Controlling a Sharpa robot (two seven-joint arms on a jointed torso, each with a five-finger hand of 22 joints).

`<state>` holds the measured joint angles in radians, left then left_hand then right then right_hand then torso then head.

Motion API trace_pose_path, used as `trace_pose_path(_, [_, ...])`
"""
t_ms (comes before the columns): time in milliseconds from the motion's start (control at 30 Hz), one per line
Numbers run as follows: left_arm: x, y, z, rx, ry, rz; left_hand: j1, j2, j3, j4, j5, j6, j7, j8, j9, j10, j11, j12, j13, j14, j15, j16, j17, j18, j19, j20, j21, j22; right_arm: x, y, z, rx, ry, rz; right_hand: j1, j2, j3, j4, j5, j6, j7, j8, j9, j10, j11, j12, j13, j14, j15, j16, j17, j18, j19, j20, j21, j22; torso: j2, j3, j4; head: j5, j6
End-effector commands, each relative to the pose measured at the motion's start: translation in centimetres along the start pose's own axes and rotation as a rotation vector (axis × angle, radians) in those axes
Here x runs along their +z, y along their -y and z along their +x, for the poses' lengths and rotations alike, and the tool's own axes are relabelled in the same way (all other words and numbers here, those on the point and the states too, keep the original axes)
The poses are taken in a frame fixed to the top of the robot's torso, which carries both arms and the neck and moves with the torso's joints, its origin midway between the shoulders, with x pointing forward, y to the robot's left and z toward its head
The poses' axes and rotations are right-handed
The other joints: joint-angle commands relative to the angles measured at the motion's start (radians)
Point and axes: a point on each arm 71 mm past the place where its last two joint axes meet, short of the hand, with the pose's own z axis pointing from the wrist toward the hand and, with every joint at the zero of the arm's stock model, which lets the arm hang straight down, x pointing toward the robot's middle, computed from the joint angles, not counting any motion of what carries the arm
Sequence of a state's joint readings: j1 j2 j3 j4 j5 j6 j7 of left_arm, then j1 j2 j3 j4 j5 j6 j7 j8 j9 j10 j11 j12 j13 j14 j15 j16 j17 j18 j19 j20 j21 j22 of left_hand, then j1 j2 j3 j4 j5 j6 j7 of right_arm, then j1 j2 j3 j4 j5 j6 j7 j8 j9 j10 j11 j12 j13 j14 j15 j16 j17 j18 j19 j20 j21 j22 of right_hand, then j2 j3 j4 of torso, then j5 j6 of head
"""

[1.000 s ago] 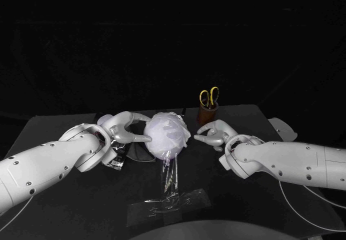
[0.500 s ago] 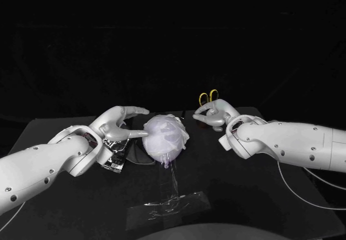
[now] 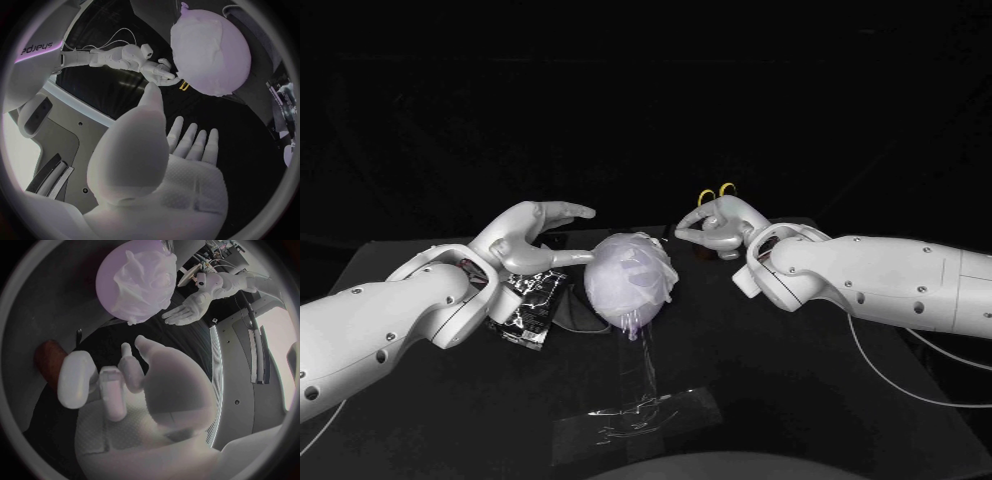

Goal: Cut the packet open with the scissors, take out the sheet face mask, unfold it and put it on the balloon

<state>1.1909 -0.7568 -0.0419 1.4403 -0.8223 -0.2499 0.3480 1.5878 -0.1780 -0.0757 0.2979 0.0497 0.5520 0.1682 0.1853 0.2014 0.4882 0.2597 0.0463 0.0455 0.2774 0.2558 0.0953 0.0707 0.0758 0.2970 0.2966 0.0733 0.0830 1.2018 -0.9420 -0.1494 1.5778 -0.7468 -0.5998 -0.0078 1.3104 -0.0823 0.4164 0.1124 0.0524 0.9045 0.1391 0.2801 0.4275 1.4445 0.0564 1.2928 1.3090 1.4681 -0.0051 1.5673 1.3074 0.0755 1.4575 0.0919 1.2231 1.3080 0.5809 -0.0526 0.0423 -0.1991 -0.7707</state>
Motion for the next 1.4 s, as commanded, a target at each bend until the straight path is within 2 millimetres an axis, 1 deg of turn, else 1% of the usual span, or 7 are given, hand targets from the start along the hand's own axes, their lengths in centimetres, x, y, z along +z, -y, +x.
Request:
trace_pose_path(33, [0.9,0.2,0.5,0.022,-0.028,-0.041,-0.023,-0.02,-0.037,0.002,0.001,-0.002,0.116,0.0,-0.002,0.009,0.0,0.001,0.002,0.006,-0.001,0.001,0.001,-0.014,0.006,-0.002,0.003,-0.002,0.5,-0.6,0.6,-0.002,-0.057,-0.042,0.012,0.007,0.004,-0.008,-0.003,0.021,-0.004,-0.004,-0.003,0.029,-0.005,0.055,0.133,0.103,-0.01,0.003,0.263,-0.019,0.016,-0.003,0.03,0.187,0.001,0.0,-0.0016,-0.004,0.0])
trace_pose_path(133, [1.9,0.2,1.0,0.05,-0.029,-0.085,-0.064,-0.077,-0.096,0.005,0.006,-0.012,0.119,-0.003,-0.006,0.009,0.001,0.0,0.001,0.002,-0.002,-0.002,-0.001,-0.013,0.003,-0.003,0.002,-0.004,1.1,-0.7,0.9,-0.007,-0.07,-0.038,0.011,0.009,0.005,-0.009,-0.004,0.028,-0.005,-0.006,-0.005,0.04,-0.006,0.08,0.147,0.103,-0.012,0.003,0.263,-0.021,0.021,-0.004,0.045,0.191,0.001,0.0006,-0.0005,-0.004,0.0])
trace_pose_path(200, [2.5,0.1,1.4,0.068,-0.015,-0.114,-0.114,-0.079,-0.099,0.005,0.008,-0.023,0.124,-0.008,-0.01,-0.011,0.006,-0.003,-0.001,-0.008,0.002,-0.009,-0.004,-0.015,0.003,-0.001,0.001,-0.006,1.5,-0.8,1.0,-0.016,-0.077,-0.038,0.002,0.007,0.001,-0.005,-0.004,0.029,-0.004,-0.013,-0.009,0.042,-0.006,0.086,0.151,0.103,-0.012,0.003,0.263,-0.022,0.021,-0.005,0.048,0.192,0.002,0.0009,0.0005,-0.005,-0.001])
trace_pose_path(533, [4.7,0.0,3.3,0.124,-0.013,-0.189,-0.145,-0.118,-0.134,0.006,0.013,-0.077,0.124,-0.031,-0.027,-0.073,0.006,-0.008,-0.006,-0.043,0.002,-0.027,-0.012,-0.018,-0.025,-0.001,-0.011,-0.016,2.0,-1.0,1.6,-0.049,-0.126,-0.03,-0.012,-0.001,-0.009,0.002,-0.004,0.032,-0.003,-0.022,-0.015,0.042,-0.004,0.088,0.152,0.103,-0.011,0.003,0.263,-0.022,0.022,-0.005,0.05,0.192,0.001,-0.002,-0.0002,-0.004,-0.005])
trace_pose_path(1100, [5.7,0.2,5.5,0.168,-0.11,-0.226,-0.136,-0.121,-0.138,0.006,0.011,-0.085,0.116,-0.033,-0.028,-0.091,-0.008,-0.006,-0.005,-0.061,-0.017,-0.036,-0.016,-0.014,-0.049,-0.005,-0.021,-0.024,2.3,-0.6,1.7,-0.063,-0.136,-0.019,-0.014,-0.008,-0.014,0.002,-0.004,0.026,0.001,-0.035,-0.023,0.039,-0.002,0.086,0.152,0.103,-0.009,0.003,0.263,-0.022,0.021,-0.005,0.048,0.191,0.001,-0.0015,0.0003,-0.018,-0.008])
trace_pose_path(1167, [5.7,0.1,5.7,0.173,-0.127,-0.231,-0.133,-0.118,-0.135,0.003,0.009,-0.049,0.108,-0.017,-0.015,-0.08,-0.014,-0.004,-0.003,-0.061,-0.021,-0.037,-0.016,-0.013,-0.059,-0.004,-0.024,-0.027,2.3,-0.4,1.7,-0.063,-0.149,-0.014,-0.014,-0.009,-0.014,0.002,-0.004,0.024,0.002,-0.038,-0.024,0.039,-0.001,0.085,0.151,0.103,-0.009,0.003,0.263,-0.021,0.02,-0.005,0.046,0.191,0.0,-0.0016,-0.0003,-0.025,-0.015])
trace_pose_path(1400, [5.5,-0.2,6.0,0.185,-0.16,-0.246,-0.13,-0.104,-0.121,0.005,0.008,0.041,0.064,0.023,0.015,-0.064,-0.052,-0.003,-0.002,-0.051,-0.04,-0.036,-0.013,-0.013,-0.06,-0.003,-0.026,-0.028,2.4,-0.1,2.3,-0.056,-0.184,-0.001,-0.022,-0.014,-0.021,0.007,-0.004,0.016,0.006,-0.05,-0.03,0.035,0.003,0.081,0.149,0.103,-0.005,0.003,0.263,-0.02,0.017,-0.003,0.04,0.189,0.0,-0.0006,-0.0001,-0.02,-0.014])
